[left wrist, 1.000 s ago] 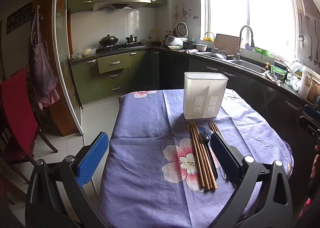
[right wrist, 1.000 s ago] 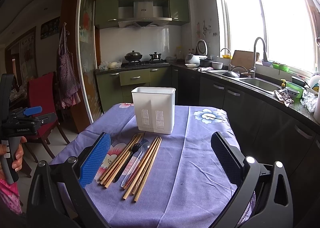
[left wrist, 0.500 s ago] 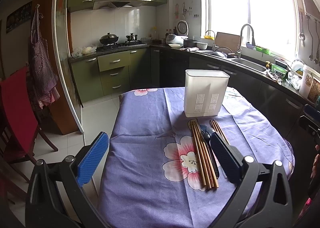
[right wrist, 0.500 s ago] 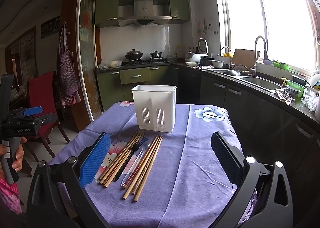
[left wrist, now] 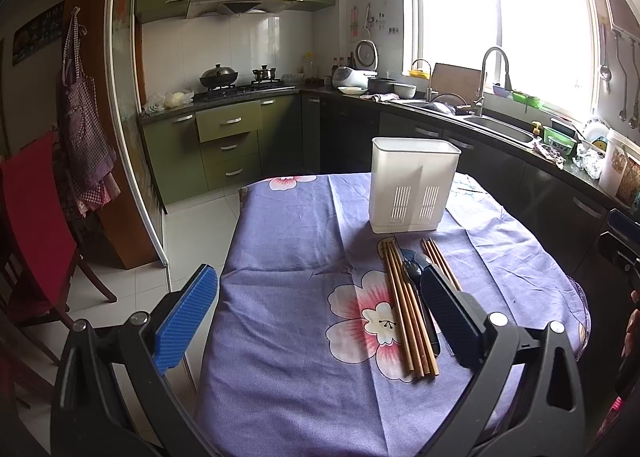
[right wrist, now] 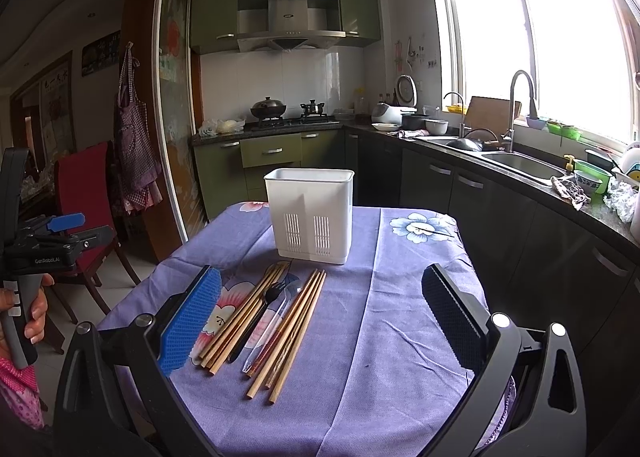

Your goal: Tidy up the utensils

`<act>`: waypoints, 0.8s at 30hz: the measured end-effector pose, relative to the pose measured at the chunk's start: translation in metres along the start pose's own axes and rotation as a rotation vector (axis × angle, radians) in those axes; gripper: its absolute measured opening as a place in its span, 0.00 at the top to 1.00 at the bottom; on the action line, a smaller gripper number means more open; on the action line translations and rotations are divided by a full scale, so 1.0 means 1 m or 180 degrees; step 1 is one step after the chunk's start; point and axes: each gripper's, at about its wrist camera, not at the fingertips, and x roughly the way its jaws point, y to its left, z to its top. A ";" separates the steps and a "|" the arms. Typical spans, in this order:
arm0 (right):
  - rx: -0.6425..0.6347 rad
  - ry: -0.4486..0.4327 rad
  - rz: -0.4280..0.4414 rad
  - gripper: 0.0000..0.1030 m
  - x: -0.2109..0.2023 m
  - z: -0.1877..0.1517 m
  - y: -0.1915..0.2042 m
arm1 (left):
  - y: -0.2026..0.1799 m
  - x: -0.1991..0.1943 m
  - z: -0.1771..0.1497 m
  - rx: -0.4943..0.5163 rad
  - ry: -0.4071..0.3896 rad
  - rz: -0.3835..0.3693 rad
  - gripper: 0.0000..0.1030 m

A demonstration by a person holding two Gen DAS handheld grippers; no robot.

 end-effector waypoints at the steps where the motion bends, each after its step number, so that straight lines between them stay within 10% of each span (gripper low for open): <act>1: 0.0000 0.0002 -0.0001 0.04 0.000 0.000 0.000 | 0.000 0.000 0.001 -0.0001 0.0000 0.0000 0.06; 24: 0.0123 0.0266 0.0060 0.04 0.026 0.000 -0.013 | -0.005 0.026 -0.001 0.0013 0.0272 -0.0026 0.06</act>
